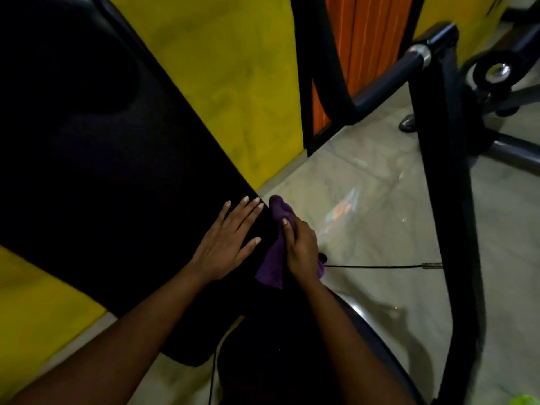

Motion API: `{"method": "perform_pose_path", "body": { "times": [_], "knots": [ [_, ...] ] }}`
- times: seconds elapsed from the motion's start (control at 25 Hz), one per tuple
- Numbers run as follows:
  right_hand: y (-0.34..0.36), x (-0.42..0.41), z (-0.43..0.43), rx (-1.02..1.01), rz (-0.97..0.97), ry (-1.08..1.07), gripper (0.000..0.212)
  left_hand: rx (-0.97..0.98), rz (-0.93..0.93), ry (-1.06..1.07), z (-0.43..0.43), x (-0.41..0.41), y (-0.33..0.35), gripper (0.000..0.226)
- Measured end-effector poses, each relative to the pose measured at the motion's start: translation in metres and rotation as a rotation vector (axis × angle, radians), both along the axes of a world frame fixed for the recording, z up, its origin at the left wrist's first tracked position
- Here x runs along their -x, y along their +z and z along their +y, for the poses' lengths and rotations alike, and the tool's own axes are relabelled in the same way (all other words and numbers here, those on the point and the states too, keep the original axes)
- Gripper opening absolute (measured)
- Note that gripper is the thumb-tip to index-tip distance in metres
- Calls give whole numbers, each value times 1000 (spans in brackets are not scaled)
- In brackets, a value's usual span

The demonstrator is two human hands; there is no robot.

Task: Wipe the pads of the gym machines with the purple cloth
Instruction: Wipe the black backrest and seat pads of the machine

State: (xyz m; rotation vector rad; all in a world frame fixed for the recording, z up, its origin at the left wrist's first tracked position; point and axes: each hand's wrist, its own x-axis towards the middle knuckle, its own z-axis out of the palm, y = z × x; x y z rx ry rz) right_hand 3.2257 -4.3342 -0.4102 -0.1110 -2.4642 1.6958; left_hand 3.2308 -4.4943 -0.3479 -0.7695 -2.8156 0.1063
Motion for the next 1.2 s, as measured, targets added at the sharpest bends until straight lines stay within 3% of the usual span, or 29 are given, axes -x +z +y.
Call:
{"method": "perform_pose_path", "body": {
  "times": [0.12,0.24,0.4,0.52,0.6,0.76,0.8,0.96,1.08,1.2],
  "knots": [
    [57,-27,-5,170,69,157,43,-732,-371,238,20,-32,35,66],
    [118,-49,-18,401,-48,316,37,-1231,-448,487,32,-58,74,62],
    [186,-77,-38,752,-363,514,43,-1543,-466,552,32,-79,126,70],
    [231,-88,-61,809,-432,758,53,-1703,-296,714,15,-100,166,64],
    [254,-88,-78,677,-329,878,52,-1762,-141,819,-5,-112,189,55],
    [280,-77,-113,287,-62,784,42,-1804,106,951,-57,-124,208,91],
    [282,-73,-121,198,12,745,40,-1772,178,968,-67,-125,215,91],
    [293,-38,-150,-163,306,670,42,-1463,486,1049,-103,-116,246,71],
    [306,-8,-169,-315,534,558,44,-1167,548,1049,-116,-87,252,69],
    [298,27,-196,-478,790,472,51,-1101,571,1005,-125,-51,252,74]
  ]
}}
